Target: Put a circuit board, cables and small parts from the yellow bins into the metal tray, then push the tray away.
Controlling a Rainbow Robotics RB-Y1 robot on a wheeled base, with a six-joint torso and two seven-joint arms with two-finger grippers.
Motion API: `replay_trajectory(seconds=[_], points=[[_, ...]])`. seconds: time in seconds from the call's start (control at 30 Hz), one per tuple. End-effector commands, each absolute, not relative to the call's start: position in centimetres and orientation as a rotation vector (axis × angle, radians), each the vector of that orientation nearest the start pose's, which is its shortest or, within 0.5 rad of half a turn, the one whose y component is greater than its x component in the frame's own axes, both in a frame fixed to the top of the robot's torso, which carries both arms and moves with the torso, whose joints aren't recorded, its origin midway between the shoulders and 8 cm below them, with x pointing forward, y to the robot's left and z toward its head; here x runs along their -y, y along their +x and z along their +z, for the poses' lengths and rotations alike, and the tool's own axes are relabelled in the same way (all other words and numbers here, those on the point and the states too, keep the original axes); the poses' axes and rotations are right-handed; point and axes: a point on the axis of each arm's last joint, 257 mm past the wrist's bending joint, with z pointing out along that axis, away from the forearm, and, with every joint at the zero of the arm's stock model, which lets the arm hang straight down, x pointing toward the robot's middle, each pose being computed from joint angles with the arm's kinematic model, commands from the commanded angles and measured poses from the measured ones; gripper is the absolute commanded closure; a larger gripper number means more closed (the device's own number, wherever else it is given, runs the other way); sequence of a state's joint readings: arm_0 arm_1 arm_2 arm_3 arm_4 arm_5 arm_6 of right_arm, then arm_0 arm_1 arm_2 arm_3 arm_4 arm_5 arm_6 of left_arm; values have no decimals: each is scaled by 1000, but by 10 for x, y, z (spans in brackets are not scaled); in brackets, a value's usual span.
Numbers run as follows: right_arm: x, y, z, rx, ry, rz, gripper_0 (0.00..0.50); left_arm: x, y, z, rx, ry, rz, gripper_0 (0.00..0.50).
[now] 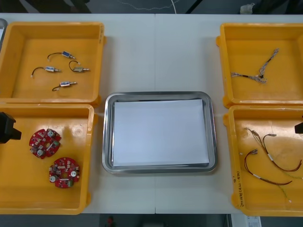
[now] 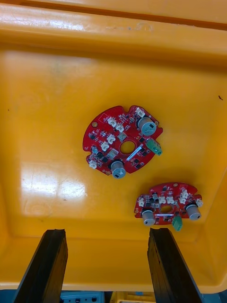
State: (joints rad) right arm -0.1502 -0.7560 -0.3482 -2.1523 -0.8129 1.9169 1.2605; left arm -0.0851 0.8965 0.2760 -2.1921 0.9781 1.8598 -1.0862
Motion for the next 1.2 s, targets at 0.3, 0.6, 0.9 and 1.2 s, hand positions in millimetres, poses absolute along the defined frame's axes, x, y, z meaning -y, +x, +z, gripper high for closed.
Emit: replay_trajectory(seconds=[0.3, 0.6, 0.9, 1.2], points=[[393, 374, -158, -2670, 57, -71, 0, -389, 349, -168, -2739, -158, 13, 0], [393, 374, -158, -2670, 57, -71, 0, -389, 349, -168, -2739, -158, 13, 0], [393, 374, -158, -2670, 57, -71, 0, -389, 349, -168, -2739, -158, 13, 0], [393, 374, -158, -2670, 57, -71, 0, -389, 349, -168, -2739, -158, 13, 0]])
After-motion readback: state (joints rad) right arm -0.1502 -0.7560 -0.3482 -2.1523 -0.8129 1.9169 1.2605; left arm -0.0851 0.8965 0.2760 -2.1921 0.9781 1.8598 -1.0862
